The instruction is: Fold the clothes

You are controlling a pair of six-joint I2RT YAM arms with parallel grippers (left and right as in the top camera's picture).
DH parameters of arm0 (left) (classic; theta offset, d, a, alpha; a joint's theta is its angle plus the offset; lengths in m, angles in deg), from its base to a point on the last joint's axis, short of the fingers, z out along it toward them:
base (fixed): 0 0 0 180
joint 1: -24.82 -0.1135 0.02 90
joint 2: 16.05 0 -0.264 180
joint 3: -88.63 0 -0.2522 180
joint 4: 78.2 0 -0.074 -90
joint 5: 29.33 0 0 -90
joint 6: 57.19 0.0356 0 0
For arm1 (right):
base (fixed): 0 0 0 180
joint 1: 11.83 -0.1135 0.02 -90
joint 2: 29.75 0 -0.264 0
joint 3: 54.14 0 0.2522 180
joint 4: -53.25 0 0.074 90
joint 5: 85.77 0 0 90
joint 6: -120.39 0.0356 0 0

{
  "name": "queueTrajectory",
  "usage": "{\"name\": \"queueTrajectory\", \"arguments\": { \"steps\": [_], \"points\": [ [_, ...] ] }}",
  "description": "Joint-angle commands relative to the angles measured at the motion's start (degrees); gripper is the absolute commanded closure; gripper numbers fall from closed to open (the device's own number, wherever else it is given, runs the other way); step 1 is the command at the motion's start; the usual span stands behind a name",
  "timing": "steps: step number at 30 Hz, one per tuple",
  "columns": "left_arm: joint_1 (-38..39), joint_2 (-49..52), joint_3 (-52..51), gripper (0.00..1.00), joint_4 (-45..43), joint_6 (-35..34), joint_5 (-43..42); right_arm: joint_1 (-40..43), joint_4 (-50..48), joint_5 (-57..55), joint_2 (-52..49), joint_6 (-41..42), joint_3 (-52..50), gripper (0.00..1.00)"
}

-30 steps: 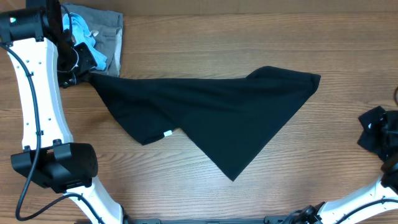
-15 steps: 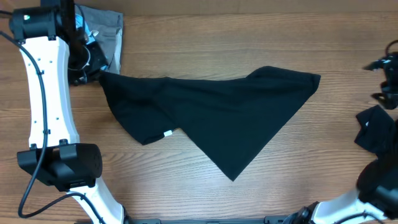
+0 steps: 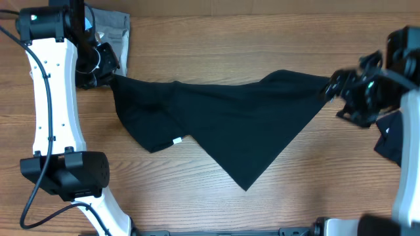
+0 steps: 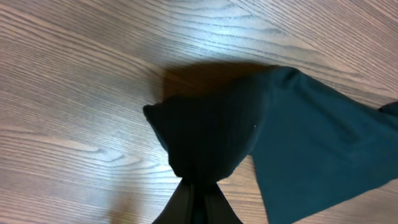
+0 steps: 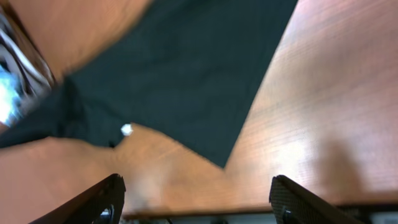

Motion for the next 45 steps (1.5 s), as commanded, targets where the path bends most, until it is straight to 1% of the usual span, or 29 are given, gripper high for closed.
{"name": "queueTrajectory", "arguments": {
  "steps": [1, 3, 4, 6, 8, 11, 14, 17, 21, 25, 28, 30, 37, 45],
  "points": [
    [0.50, 0.66, 0.02, 0.96, 0.15, -0.15, -1.55, -5.70, -1.22, -2.64, 8.66, 3.87, -9.33, 0.20],
    [0.74, 0.66, 0.02, 0.96, 0.15, -0.17, -1.79, -10.19, -5.07, -2.36, 13.00, 7.30, -16.81, 0.20],
    [0.96, 0.66, 0.02, 0.96, 0.15, -0.17, -1.97, -13.73, -8.55, -2.34, 15.85, 11.52, -22.60, 0.20],
    [1.27, 0.66, 0.02, 0.96, 0.15, -0.17, -1.95, -17.94, -13.20, -2.34, 18.38, 16.50, -29.29, 0.20],
    [1.68, 0.66, 0.02, 0.96, 0.15, -0.15, -1.95, -23.58, -19.19, -2.16, 19.91, 23.19, -37.48, 0.20],
    [2.12, 0.66, 0.02, 0.96, 0.15, -0.17, -1.95, -31.08, -27.34, -1.95, 19.26, 29.29, -46.10, 0.20],
    [2.64, 0.66, 0.02, 0.96, 0.15, -0.17, -1.95, -37.88, -33.07, -3.69, 17.03, 34.88, -51.49, 0.22],
    [2.97, 0.66, 0.02, 0.96, 0.15, -0.17, -1.95, -42.42, -33.24, -8.81, 14.19, 39.36, -52.11, 0.22],
    [3.17, 0.66, 0.02, 0.96, 0.15, -0.17, -1.95, -45.72, -33.44, -10.78, 9.49, 39.71, -52.15, 0.23],
    [3.17, 0.66, 0.02, 0.96, 0.15, -0.15, -1.95, -46.69, -35.87, -11.17, 3.69, 39.67, -52.15, 0.27],
    [3.17, 0.66, 0.02, 0.96, 0.15, -0.15, -1.95, -46.93, -38.66, -11.43, -1.60, 39.63, -52.15, 0.27],
    [3.17, 0.66, 0.02, 0.96, 0.15, -0.13, -1.95, -46.93, -39.91, -11.63, -3.56, 38.12, -52.15, 0.27],
    [3.17, 0.66, 0.02, 0.96, 0.15, -0.13, -1.95, -46.93, -42.56, -12.26, -4.55, 35.08, -52.48, 0.27],
    [3.17, 0.66, 0.02, 0.96, 0.15, -0.15, -1.99, -46.93, -47.28, -11.43, -4.55, 35.17, -56.74, 0.28]
  ]
}}
